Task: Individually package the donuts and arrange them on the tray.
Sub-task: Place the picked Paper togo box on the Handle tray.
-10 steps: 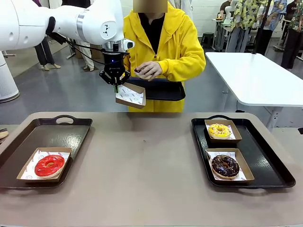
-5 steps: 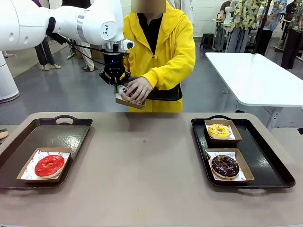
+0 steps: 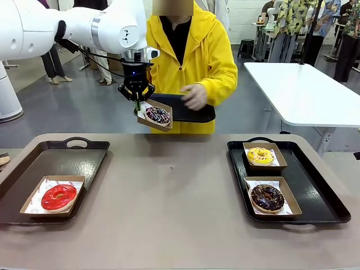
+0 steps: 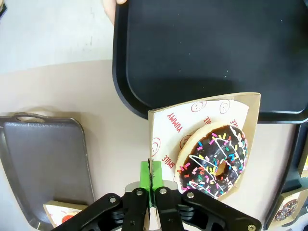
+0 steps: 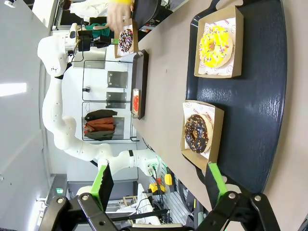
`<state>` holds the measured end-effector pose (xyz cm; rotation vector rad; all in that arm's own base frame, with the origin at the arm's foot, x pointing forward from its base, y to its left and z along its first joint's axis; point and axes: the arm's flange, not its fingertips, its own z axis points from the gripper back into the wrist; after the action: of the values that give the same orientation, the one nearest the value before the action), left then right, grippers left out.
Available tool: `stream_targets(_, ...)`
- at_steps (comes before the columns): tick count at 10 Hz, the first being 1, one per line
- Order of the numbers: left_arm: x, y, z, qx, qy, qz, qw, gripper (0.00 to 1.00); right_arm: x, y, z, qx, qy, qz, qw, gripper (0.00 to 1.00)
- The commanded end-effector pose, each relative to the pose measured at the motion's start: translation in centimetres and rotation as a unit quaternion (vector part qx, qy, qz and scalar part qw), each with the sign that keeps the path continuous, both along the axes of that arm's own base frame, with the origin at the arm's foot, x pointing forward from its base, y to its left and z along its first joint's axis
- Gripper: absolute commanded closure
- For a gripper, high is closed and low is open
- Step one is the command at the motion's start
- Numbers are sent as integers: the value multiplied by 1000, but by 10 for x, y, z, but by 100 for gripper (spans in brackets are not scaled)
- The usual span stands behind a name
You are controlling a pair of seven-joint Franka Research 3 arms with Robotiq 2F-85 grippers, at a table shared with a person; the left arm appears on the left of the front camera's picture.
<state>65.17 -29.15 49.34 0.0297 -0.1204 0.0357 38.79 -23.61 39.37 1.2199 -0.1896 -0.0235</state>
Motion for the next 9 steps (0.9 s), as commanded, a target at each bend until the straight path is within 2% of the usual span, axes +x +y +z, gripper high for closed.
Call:
stream_targets(1, 0, 1, 2, 0, -2, 1, 1000, 100, -3, 1, 1, 0, 2, -1, 1000, 0)
stream_targets(7, 0, 0, 0, 0, 0, 0, 1000, 99, -3, 1, 1, 0, 2, -1, 1000, 0)
stream_targets(9, -46, 42, 21, -21, 9, -20, 1000, 99, -3, 1, 1, 0, 2, -1, 1000, 0)
